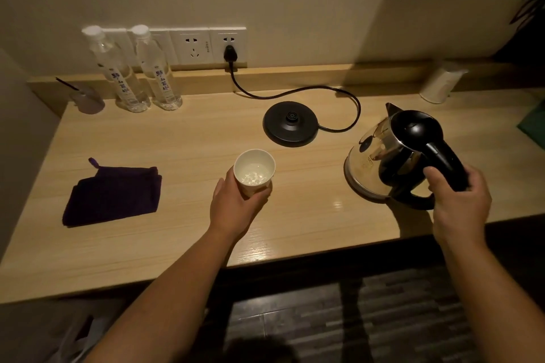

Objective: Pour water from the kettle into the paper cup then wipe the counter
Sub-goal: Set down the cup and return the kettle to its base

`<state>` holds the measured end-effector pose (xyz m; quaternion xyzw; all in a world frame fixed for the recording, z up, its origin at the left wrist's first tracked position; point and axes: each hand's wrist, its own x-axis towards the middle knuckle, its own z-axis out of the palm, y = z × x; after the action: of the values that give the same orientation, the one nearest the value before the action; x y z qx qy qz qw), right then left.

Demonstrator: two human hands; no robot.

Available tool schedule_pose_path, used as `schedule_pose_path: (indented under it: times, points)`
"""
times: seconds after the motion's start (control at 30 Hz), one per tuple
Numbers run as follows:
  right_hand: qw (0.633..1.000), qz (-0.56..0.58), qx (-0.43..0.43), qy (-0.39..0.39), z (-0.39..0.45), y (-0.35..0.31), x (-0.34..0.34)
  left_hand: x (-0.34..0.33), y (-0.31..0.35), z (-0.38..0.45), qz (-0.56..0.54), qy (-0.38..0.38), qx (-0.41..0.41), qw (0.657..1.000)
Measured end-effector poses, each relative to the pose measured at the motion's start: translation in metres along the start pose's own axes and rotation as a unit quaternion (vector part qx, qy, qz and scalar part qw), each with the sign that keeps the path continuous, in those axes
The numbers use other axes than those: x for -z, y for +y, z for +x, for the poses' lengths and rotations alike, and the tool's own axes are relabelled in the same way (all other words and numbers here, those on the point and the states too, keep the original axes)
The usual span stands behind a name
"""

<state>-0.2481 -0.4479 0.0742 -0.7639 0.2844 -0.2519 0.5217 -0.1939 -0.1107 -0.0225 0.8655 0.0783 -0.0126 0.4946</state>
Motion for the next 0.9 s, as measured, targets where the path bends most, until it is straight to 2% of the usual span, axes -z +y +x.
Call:
schedule_pose_path:
  times: [0.1, 0.17, 0.23, 0.3, 0.33, 0.4, 0.47, 0.57, 0.63, 0.73, 0.9]
  points:
    - [0.999, -0.031, 0.021, -0.028, 0.002, 0.005, 0.005, 0.000, 0.000, 0.000, 0.001, -0.003, 0.001, 1.000]
    - [0.996, -0.072, 0.044, -0.018, -0.003, 0.005, 0.011, 0.001, 0.001, 0.000, 0.001, -0.004, 0.001, 1.000]
    - [0.972, -0.136, 0.189, 0.007, -0.012, 0.001, 0.016, 0.002, 0.002, 0.000, -0.002, -0.006, 0.002, 1.000]
    - [0.922, -0.176, 0.345, -0.009, -0.028, -0.003, 0.009, 0.002, 0.001, 0.000, 0.000, -0.009, 0.002, 1.000]
    - [0.910, -0.174, 0.373, -0.033, -0.037, -0.004, 0.000, 0.002, 0.000, 0.001, 0.001, -0.012, 0.002, 1.000]
    - [0.922, -0.162, 0.333, -0.115, -0.056, -0.007, -0.028, 0.002, -0.001, 0.001, -0.003, -0.017, 0.004, 1.000]
    - [0.929, -0.157, 0.243, -0.229, -0.069, -0.009, -0.063, 0.004, 0.000, 0.000, -0.009, -0.024, 0.005, 1.000]
    - [0.899, -0.145, 0.115, -0.397, -0.075, -0.002, -0.113, 0.009, 0.005, -0.001, -0.042, -0.051, 0.010, 0.998]
    - [0.875, -0.120, 0.046, -0.466, -0.078, 0.001, -0.140, 0.016, 0.008, -0.004, -0.086, -0.066, 0.017, 0.994]
    - [0.854, -0.074, -0.007, -0.514, -0.083, 0.000, -0.166, 0.031, 0.006, -0.007, -0.087, -0.075, 0.039, 0.993]
    - [0.848, -0.037, -0.005, -0.529, -0.089, -0.012, -0.192, 0.050, 0.005, -0.005, -0.117, -0.096, 0.045, 0.988]
